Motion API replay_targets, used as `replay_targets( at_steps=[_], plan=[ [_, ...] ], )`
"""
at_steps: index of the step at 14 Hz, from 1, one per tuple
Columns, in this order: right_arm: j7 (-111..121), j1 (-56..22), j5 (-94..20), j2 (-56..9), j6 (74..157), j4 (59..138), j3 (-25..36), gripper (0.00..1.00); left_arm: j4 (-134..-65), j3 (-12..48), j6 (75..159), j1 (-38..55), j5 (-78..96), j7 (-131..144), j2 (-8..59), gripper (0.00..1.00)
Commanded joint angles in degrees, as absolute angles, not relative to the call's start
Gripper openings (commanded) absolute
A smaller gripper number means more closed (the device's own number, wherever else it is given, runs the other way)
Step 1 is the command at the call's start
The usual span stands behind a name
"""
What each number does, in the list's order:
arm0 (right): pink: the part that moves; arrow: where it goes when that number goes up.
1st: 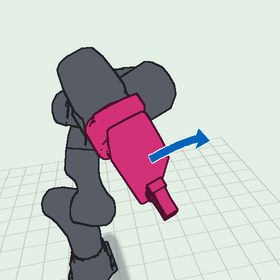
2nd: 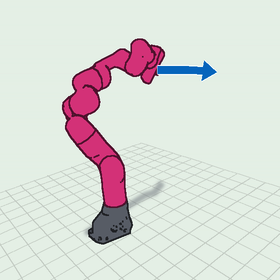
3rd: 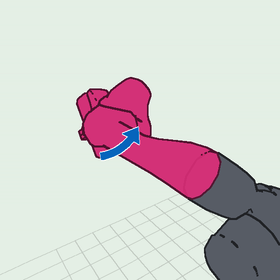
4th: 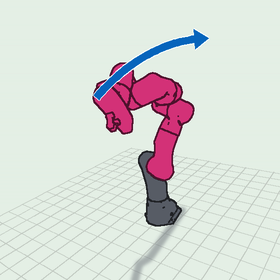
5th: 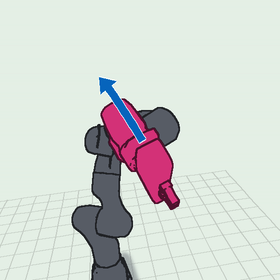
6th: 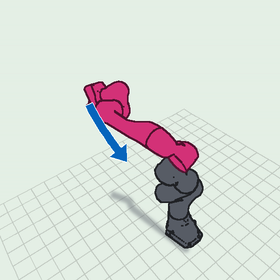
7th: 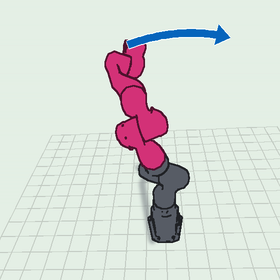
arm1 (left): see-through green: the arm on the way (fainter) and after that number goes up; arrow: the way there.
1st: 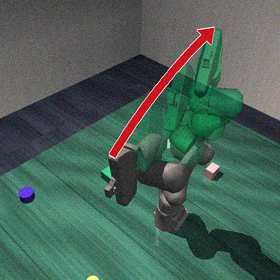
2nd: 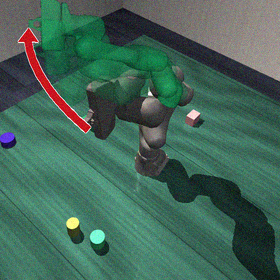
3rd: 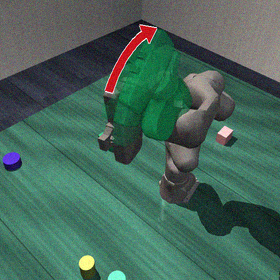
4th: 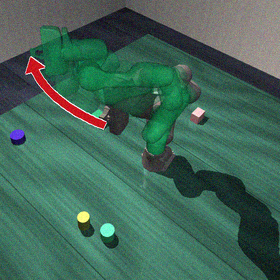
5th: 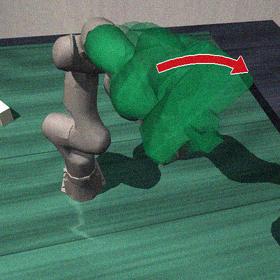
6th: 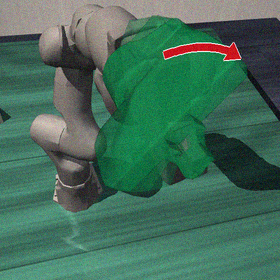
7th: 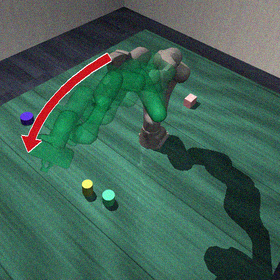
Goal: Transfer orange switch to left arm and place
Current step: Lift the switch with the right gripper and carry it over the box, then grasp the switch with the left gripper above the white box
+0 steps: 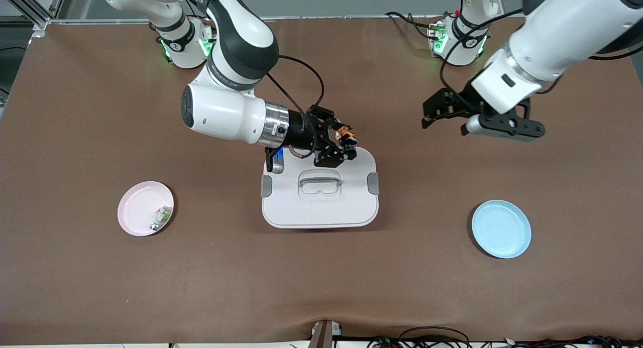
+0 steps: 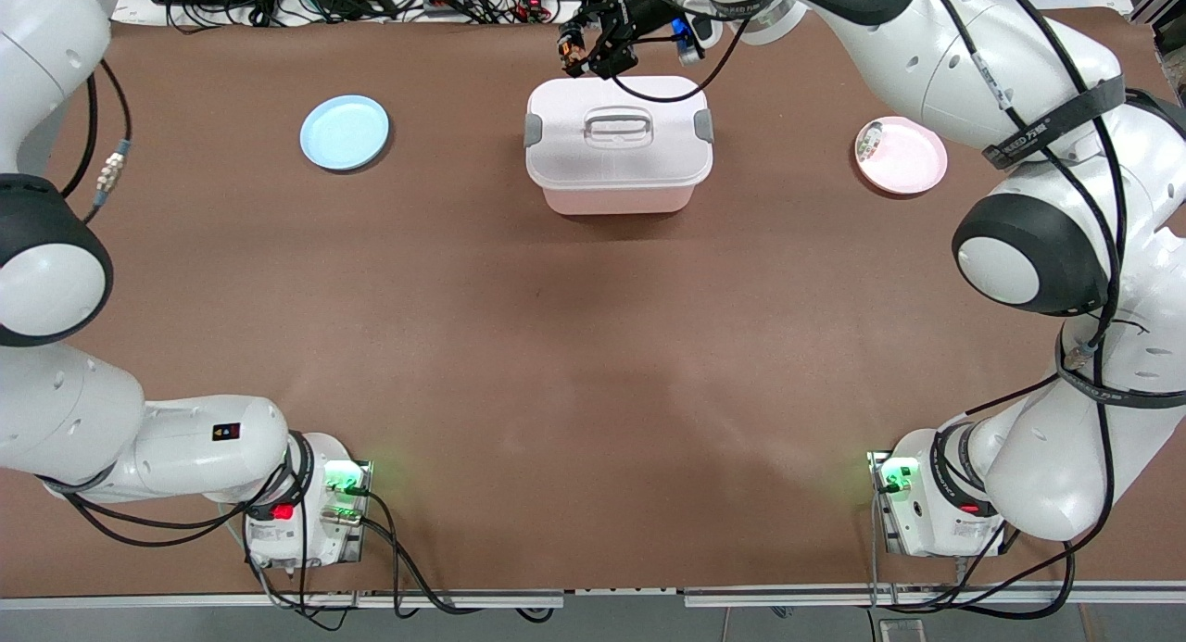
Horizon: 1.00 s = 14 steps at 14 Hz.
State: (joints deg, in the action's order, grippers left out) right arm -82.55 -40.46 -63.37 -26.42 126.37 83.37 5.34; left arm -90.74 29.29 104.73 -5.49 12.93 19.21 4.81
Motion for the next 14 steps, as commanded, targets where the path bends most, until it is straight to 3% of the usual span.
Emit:
replay_targets(
  at_steps=[1,2,4,14],
  plan=[
    [-83.2,-41.3,-64.7,-26.5,126.6,83.0,6.0,0.24,-90.9,30.6,109.8,-4.8,15.0,20.6,7.6,0.97],
    [-83.2,-41.3,-64.7,-26.5,126.6,83.0,6.0,0.24,-90.9,30.6,112.0,-3.9,16.9,20.6,9.0,0.96],
    [-83.2,-41.3,-64.7,-26.6,126.6,83.0,6.1,0.24,-90.9,30.6,114.9,-2.3,18.4,20.7,10.3,0.85],
    [-82.7,-41.3,-64.4,-26.7,126.5,83.0,6.1,0.24,-92.0,30.8,117.8,1.8,24.7,21.6,13.2,0.85]
  ],
)
